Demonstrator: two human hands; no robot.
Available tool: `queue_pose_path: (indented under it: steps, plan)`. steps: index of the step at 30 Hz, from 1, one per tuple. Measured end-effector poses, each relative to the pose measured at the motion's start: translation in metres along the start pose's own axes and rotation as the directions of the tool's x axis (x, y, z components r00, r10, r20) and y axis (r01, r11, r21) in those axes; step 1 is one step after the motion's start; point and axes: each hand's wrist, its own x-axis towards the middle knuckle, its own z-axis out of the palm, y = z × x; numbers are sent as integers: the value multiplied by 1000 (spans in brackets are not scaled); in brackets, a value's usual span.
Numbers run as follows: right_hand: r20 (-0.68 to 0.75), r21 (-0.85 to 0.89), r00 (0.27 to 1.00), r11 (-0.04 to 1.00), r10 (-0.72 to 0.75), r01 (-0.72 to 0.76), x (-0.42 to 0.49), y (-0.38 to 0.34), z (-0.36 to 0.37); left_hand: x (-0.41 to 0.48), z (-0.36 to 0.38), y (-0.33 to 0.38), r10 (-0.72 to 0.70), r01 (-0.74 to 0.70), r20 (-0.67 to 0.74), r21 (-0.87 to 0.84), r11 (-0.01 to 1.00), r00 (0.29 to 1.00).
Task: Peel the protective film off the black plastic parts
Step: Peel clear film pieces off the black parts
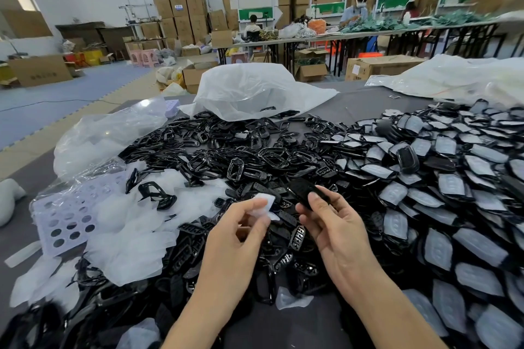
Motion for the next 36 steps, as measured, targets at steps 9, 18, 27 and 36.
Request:
queue_pose_path:
  steps: [9, 18, 27, 36]
  plan:
    - [-17, -108, 999, 994, -29, 27, 1, 5, -5, -1, 2, 1, 102, -98, -37, 107, 989, 994]
    - [200, -336, 965, 937, 170, -96, -11, 12, -1, -1, 2, 4, -58, 42, -76, -200, 979, 995]
    - [267, -393, 956, 919, 118, -4, -15, 12, 2, -2, 2, -2, -38, 25, -116, -112, 993, 993]
    - [290, -375, 951, 927, 103, 14, -16, 11, 6, 0, -1, 1, -92, 68, -103, -213, 975, 990]
